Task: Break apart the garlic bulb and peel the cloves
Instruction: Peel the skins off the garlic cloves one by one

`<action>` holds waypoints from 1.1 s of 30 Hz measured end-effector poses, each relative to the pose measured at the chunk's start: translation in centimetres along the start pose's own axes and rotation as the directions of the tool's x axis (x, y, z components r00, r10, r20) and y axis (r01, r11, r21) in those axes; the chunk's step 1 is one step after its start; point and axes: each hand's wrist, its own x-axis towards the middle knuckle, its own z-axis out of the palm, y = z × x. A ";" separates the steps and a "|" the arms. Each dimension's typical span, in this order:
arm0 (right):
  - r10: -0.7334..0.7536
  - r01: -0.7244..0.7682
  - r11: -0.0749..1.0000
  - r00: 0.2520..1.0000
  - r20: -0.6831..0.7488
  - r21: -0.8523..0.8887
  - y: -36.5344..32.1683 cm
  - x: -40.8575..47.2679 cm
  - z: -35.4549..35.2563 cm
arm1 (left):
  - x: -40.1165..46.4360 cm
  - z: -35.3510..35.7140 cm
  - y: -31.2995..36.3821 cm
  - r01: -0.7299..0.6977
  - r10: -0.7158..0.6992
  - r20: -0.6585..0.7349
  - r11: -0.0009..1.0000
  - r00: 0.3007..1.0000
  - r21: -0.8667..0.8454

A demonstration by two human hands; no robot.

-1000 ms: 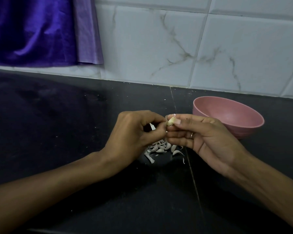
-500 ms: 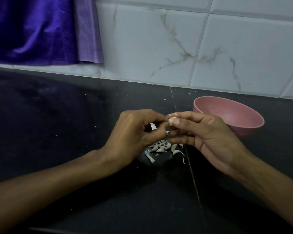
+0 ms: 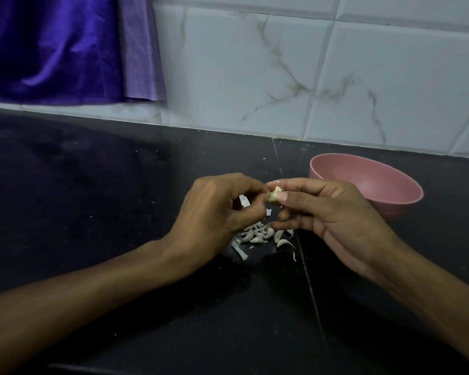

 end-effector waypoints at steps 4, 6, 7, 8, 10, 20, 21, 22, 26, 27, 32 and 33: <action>-0.009 0.009 1.000 1.000 0.008 0.010 0.2 0.0 -0.1 | 0.2 -0.1 0.0 0.112 -0.110 0.023 0.985 0.994 -0.133; -0.016 0.016 1.000 1.000 0.008 0.007 0.4 0.0 -0.1 | 0.2 -0.1 0.1 0.147 -0.141 0.047 0.973 0.989 -0.178; -0.019 0.019 1.000 1.000 0.008 0.003 0.4 0.0 -0.1 | 0.2 -0.1 0.1 0.157 -0.149 0.055 0.967 0.987 -0.199; -0.023 0.023 1.000 1.000 0.007 -0.001 0.5 0.1 -0.1 | 0.1 -0.2 0.1 0.160 -0.151 0.060 0.963 0.987 -0.215; -0.035 0.035 0.999 0.999 0.003 -0.016 0.5 0.1 -0.2 | 0.0 -0.2 0.1 0.144 -0.135 0.055 0.967 0.989 -0.212; -0.089 0.088 0.995 0.996 -0.020 -0.048 0.5 0.0 -0.2 | 0.0 0.0 -0.2 0.061 -0.055 0.062 0.993 0.997 -0.102; -0.101 0.100 0.994 0.995 -0.018 -0.053 0.5 0.0 -0.2 | 0.0 0.1 -0.1 0.073 -0.065 0.072 0.991 0.995 -0.114; -0.117 0.115 0.991 0.993 -0.017 -0.060 0.5 0.0 -0.1 | 0.0 0.0 -0.1 0.093 -0.082 0.085 0.987 0.993 -0.132; -0.185 0.181 0.975 0.982 -0.020 -0.125 0.4 0.2 -0.1 | 0.1 -0.1 0.4 0.286 -0.244 0.169 0.907 0.955 -0.308; -0.197 0.193 0.971 0.980 -0.019 -0.141 0.4 0.2 -0.1 | 0.1 -0.1 0.5 0.332 -0.281 0.190 0.877 0.941 -0.347; -0.197 0.192 0.971 0.980 -0.023 -0.142 0.4 0.0 -0.2 | 0.2 -0.1 0.6 0.414 -0.344 0.235 0.814 0.909 -0.407; -0.195 0.189 0.972 0.980 -0.028 -0.140 0.5 0.0 -0.3 | 0.2 -0.2 0.6 0.401 -0.333 0.231 0.824 0.914 -0.399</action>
